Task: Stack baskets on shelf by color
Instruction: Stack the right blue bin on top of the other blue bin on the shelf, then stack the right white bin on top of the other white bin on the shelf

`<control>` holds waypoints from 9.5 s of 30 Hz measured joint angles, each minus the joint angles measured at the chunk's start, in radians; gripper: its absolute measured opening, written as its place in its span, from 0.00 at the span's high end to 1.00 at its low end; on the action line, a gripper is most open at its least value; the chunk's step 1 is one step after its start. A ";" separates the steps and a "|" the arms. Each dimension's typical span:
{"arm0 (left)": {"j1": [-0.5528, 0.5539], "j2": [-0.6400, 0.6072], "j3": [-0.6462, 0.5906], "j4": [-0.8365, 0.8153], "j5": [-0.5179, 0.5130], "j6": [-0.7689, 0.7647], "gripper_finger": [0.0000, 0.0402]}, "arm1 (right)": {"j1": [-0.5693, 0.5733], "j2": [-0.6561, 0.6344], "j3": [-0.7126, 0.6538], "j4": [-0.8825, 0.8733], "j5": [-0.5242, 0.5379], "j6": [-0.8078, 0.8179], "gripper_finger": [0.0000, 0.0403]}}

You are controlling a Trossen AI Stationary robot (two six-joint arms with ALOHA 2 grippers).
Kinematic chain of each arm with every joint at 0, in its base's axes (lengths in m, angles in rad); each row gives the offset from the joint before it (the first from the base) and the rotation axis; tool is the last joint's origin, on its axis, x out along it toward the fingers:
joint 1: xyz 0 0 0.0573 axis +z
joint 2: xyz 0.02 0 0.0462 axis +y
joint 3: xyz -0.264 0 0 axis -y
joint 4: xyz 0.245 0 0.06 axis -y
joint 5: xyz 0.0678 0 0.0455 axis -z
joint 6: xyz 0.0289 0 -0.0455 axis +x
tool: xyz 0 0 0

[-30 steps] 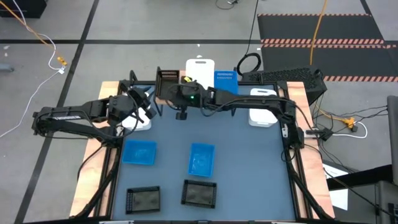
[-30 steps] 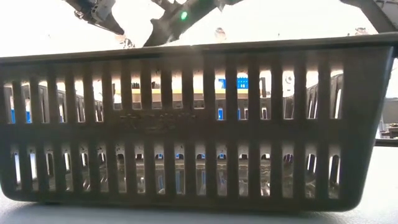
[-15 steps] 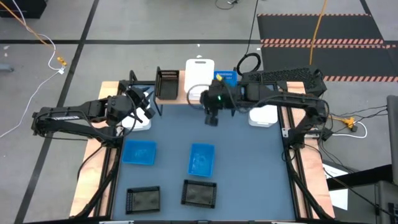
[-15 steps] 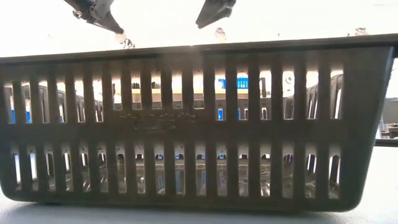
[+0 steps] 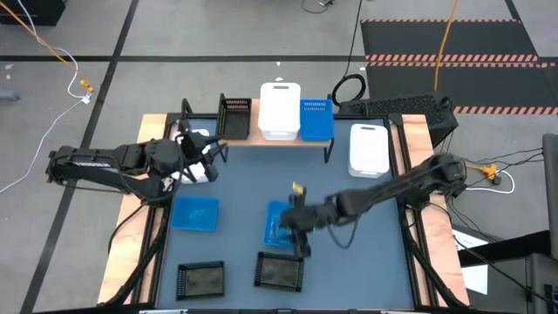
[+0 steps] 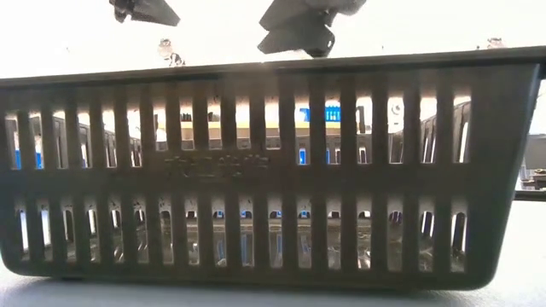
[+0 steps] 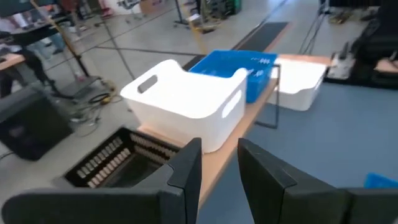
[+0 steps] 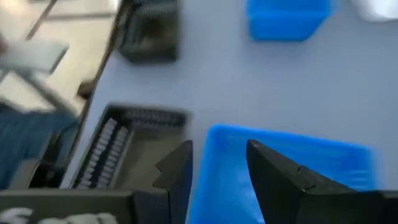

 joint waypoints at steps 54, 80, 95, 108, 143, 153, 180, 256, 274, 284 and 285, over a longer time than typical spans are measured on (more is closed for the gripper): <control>-0.027 0.000 0.000 0.096 -0.001 0.151 0.74 | -0.075 -0.412 0.001 -0.373 -0.025 -0.235 1.00; -0.027 0.048 0.000 0.107 -0.002 0.130 0.74 | -0.757 -0.357 0.190 -0.681 0.052 -0.789 1.00; 0.011 0.060 0.000 0.109 -0.002 0.131 0.74 | -0.768 -0.339 0.190 -0.729 -0.047 -0.677 0.97; 0.011 0.060 0.000 0.109 -0.001 0.128 0.74 | -0.768 -0.338 0.097 -0.648 0.035 -0.700 0.78; 0.011 0.060 0.000 0.110 -0.001 0.087 0.74 | -0.625 -0.731 -0.591 -0.765 0.113 0.030 0.68; 0.011 0.060 0.000 0.139 -0.001 0.099 0.74 | -0.617 -0.734 -0.645 -0.678 0.051 0.070 0.75; 0.010 0.092 0.000 0.158 -0.001 0.127 0.74 | -0.414 -0.763 -0.644 -0.033 -0.281 0.230 0.68; 0.045 1.245 0.525 0.307 0.849 0.672 0.97 | -0.393 -0.803 -0.594 -0.322 0.054 0.057 0.74; 0.034 0.811 0.524 -0.221 1.417 1.002 0.98 | -0.230 -0.990 -0.579 0.125 -0.401 -0.485 0.74; -0.081 0.676 0.524 -0.457 1.739 1.354 0.99 | -0.136 -1.033 -0.578 0.114 -0.597 -0.808 0.74; -0.105 0.678 0.524 -0.462 1.741 1.385 0.99 | -0.132 -1.017 -0.581 0.114 -0.596 -0.824 0.74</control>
